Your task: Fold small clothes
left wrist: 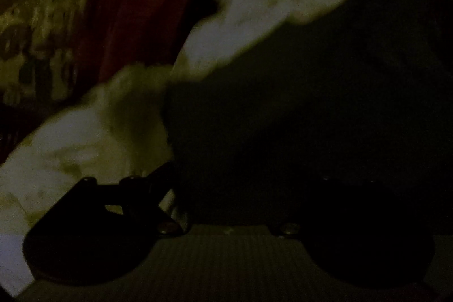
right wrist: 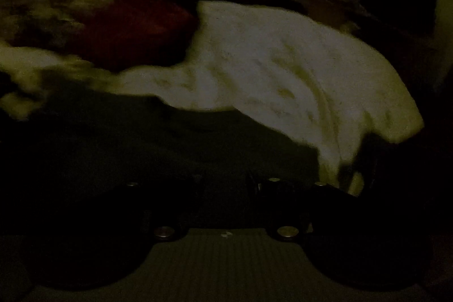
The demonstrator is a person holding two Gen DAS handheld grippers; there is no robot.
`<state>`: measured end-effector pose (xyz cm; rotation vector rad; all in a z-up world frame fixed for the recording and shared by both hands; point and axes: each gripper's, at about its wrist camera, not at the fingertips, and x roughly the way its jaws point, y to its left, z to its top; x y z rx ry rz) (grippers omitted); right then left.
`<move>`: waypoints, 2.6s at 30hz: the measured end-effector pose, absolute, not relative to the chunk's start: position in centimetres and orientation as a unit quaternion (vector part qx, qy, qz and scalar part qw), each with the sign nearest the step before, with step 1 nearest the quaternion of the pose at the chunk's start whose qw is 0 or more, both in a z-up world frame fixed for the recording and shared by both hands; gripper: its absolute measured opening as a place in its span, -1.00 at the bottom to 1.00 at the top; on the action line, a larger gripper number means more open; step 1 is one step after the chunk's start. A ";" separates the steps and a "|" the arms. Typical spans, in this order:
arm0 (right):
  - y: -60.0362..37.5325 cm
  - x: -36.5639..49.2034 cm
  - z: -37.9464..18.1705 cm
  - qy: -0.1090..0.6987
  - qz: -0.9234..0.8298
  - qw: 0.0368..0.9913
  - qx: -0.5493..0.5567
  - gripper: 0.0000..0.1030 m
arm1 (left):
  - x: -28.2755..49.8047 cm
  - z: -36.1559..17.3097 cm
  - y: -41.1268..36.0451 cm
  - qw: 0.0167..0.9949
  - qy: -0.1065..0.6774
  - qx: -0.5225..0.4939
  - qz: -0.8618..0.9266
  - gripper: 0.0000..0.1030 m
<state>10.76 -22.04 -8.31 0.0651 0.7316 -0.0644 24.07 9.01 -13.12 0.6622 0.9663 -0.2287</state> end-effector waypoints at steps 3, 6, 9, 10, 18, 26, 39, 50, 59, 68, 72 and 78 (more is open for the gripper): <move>-24.5 12.3 -14.3 0.410 -0.066 0.907 0.065 -0.05 | 25.8 -14.8 12.2 0.832 0.493 0.226 -0.114 1.00; -24.4 11.6 -15.2 0.394 -0.051 0.916 0.056 -0.02 | 26.3 -14.0 13.3 0.827 0.511 0.199 -0.123 1.00; -24.3 10.4 -12.0 0.374 -0.054 0.922 0.081 0.05 | 25.0 -11.3 13.2 0.837 0.495 0.200 -0.121 1.00; -24.1 9.7 -11.0 0.365 -0.051 0.926 0.088 0.15 | 24.2 -10.3 13.2 0.845 0.477 0.206 -0.123 1.00; -22.1 6.4 -12.9 0.425 -0.027 0.902 0.072 0.76 | 22.2 -13.9 12.4 0.815 0.503 0.263 -0.117 1.00; -20.9 -1.6 -4.3 0.341 0.024 0.937 0.069 0.68 | 12.7 -3.9 14.4 0.851 0.387 0.334 -0.126 1.00; -16.3 -15.9 6.7 0.423 0.101 0.899 0.046 1.00 | -0.8 -0.3 18.8 0.821 0.423 0.331 -0.197 1.00; -12.0 -14.6 -5.4 0.414 0.069 0.908 0.020 0.73 | -4.8 -1.1 19.1 0.830 0.430 0.291 -0.203 1.00; -11.6 -15.4 -5.9 0.386 0.042 0.921 0.033 0.56 | -6.0 -2.8 16.9 0.841 0.399 0.331 -0.151 1.00; -10.4 -13.9 -7.1 0.383 0.011 0.924 0.019 0.50 | -5.9 -4.0 16.9 0.847 0.400 0.330 -0.120 1.00; -10.3 -14.5 -6.6 0.377 0.015 0.925 0.042 0.51 | -7.3 -1.2 18.2 0.854 0.407 0.269 -0.185 1.00; -10.7 -15.1 -6.6 0.372 0.010 0.927 0.055 0.51 | -6.6 -3.1 17.4 0.843 0.442 0.224 -0.208 1.00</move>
